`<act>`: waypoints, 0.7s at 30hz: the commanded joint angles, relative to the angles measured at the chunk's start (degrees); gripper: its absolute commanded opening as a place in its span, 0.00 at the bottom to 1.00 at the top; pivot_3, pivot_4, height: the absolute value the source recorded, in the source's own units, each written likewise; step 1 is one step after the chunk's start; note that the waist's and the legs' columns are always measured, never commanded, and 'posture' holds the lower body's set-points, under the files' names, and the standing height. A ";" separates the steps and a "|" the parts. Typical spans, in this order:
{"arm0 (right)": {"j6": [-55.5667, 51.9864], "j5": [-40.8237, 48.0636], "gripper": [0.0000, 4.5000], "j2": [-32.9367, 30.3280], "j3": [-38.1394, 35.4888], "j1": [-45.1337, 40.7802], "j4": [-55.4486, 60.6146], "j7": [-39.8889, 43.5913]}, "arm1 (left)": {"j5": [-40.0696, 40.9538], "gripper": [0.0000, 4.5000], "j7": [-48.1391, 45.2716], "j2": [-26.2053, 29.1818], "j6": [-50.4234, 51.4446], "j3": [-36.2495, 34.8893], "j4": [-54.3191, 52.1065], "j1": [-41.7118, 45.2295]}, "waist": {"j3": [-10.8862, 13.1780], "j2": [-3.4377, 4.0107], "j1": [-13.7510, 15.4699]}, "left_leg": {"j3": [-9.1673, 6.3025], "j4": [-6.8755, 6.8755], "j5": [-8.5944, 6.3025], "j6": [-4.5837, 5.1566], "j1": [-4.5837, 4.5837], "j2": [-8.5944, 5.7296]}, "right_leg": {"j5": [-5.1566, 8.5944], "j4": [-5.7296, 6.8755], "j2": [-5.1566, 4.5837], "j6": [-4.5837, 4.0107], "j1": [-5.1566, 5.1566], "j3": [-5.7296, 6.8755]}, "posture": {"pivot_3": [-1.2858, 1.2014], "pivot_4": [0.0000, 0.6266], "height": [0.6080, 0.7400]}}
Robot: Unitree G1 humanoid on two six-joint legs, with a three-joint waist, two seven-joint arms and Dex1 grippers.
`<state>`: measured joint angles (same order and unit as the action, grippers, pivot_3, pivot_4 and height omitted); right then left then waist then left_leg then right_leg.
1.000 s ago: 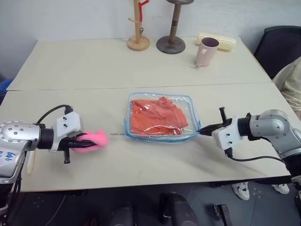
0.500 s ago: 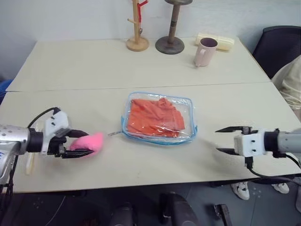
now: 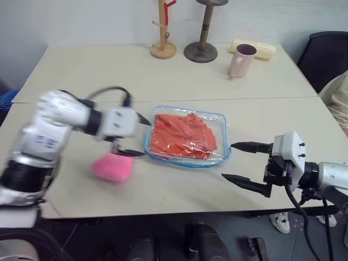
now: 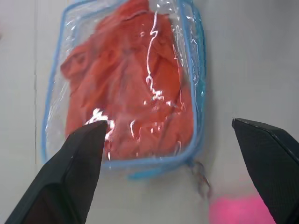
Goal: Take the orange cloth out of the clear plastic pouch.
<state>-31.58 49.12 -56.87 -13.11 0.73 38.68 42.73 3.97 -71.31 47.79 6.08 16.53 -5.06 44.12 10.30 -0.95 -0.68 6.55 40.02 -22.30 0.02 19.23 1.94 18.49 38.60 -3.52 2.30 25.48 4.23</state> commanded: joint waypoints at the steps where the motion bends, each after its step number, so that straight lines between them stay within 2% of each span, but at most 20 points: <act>1: -2.62 0.72 0.99 1.39 0.67 -0.15 3.43 -2.84 | -5.91 1.00 3.32 -2.87 -9.41 1.97 3.65 2.29 | 0.01 -0.02 0.00 | 0.00 0.00 0.00 0.00 0.01 0.03 | 0.00 -0.01 0.02 0.00 0.01 0.00 | 0.52 0.24 1.00; 5: -3.79 -0.17 0.99 2.65 0.80 0.69 4.63 -4.04 | -9.53 1.00 4.92 -6.69 -15.12 4.57 6.67 2.24 | 0.01 -0.02 0.46 | 0.01 0.01 0.00 0.01 -0.01 0.03 | -0.01 -0.02 0.00 0.01 0.00 0.00 | 0.52 0.24 1.00; 15: -3.96 -3.14 0.99 3.88 1.29 0.58 4.64 -3.81 | -11.06 1.00 3.19 -8.60 -17.06 5.67 8.41 0.81 | 0.01 -0.03 0.66 | 0.00 0.03 -0.01 0.03 0.00 0.05 | -0.01 -0.03 -0.02 0.03 -0.01 0.01 | 0.52 0.24 1.00; 18: -4.02 -3.69 1.00 4.28 1.61 0.33 4.70 -3.73 | -11.45 0.87 3.86 -9.36 -16.88 5.30 9.38 0.93 | 0.01 -0.03 0.63 | -0.01 0.02 -0.02 0.04 -0.01 0.05 | -0.01 -0.03 -0.01 0.03 -0.01 0.01 | 0.52 0.24 1.00; 21: -3.99 -4.27 1.00 4.57 1.77 0.11 4.60 -3.44 | -11.72 0.67 4.10 -9.57 -17.27 5.23 9.75 0.89 | 0.00 -0.03 0.59 | -0.01 0.03 -0.02 0.04 -0.01 0.05 | -0.01 -0.02 -0.01 0.03 -0.01 0.02 | 0.52 0.24 1.00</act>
<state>-36.05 44.94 -52.91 -11.36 1.38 41.75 39.08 -7.37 -67.90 38.36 -10.53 22.89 5.27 44.32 10.31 -0.98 -0.09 6.54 40.05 -22.32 0.06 19.21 1.99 18.48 38.58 -3.53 2.33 25.47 4.24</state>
